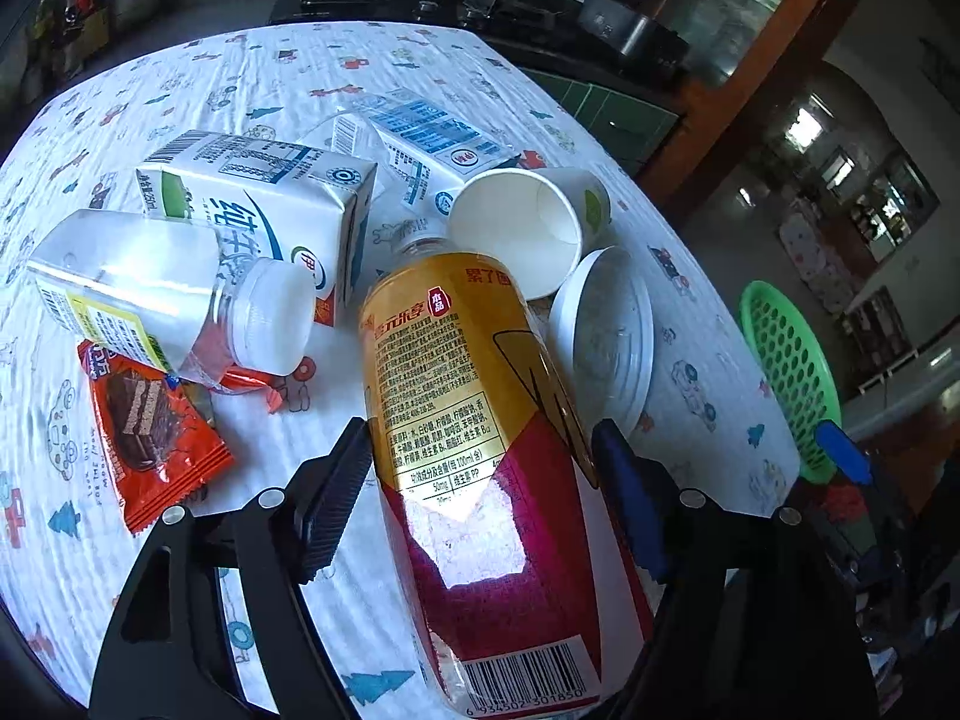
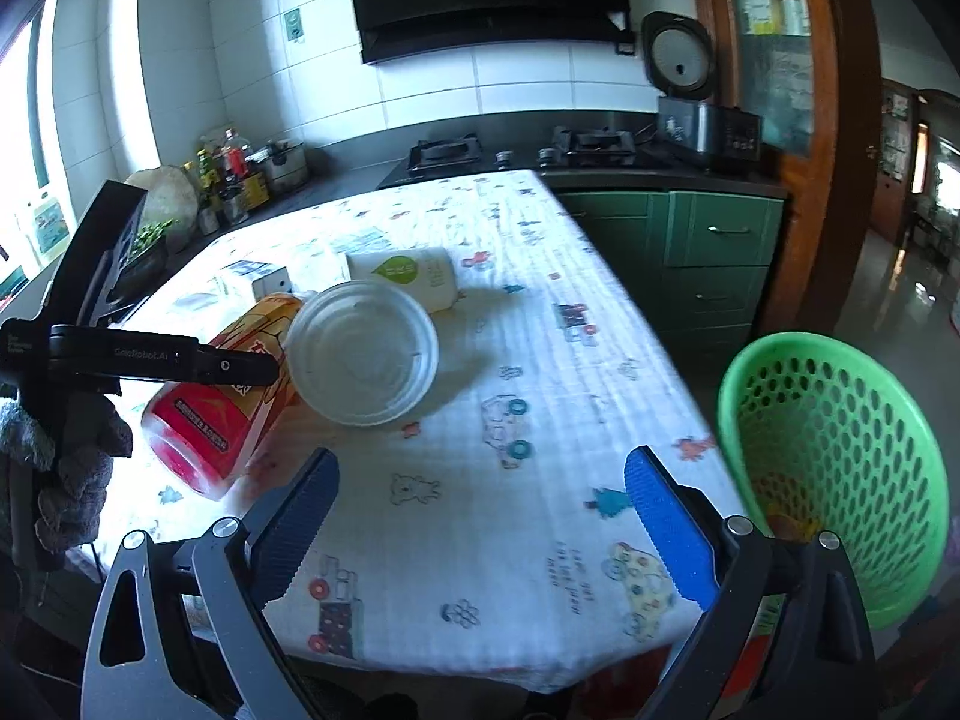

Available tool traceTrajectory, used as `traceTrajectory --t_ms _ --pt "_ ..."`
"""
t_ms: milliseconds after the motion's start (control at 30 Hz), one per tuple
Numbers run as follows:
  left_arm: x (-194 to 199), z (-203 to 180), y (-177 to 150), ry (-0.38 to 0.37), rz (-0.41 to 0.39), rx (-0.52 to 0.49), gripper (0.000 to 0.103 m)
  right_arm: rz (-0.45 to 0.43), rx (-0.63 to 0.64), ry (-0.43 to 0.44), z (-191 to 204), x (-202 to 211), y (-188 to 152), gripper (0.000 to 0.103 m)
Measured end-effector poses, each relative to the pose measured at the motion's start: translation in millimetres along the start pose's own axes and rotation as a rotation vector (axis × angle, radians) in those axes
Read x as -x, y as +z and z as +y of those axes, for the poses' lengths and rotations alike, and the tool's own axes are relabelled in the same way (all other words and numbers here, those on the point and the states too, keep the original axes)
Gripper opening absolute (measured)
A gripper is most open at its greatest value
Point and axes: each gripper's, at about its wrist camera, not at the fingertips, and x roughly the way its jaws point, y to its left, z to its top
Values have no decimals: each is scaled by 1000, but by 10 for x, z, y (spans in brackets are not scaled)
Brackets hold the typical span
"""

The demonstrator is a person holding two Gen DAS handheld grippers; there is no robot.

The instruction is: Collect trash

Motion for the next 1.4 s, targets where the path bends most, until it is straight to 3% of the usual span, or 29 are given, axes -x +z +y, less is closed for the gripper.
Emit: traceTrajectory --t_ms 267,600,767,967,1133,1400 --pt "328 87 -7 -5 -66 -26 73 72 68 63 264 -434 119 94" --pt "612 115 -58 -22 -118 -63 73 146 148 69 518 -966 253 95" --pt "663 125 -73 -17 -132 -73 73 205 110 108 477 -1188 331 96" --pt "641 128 -47 -10 -133 -70 73 205 113 113 491 -1232 407 96" --pt "618 112 -39 -4 -130 -72 73 194 156 66 575 -1228 393 96" --pt "623 101 -40 -6 -131 -71 72 165 170 55 593 -1160 370 88"
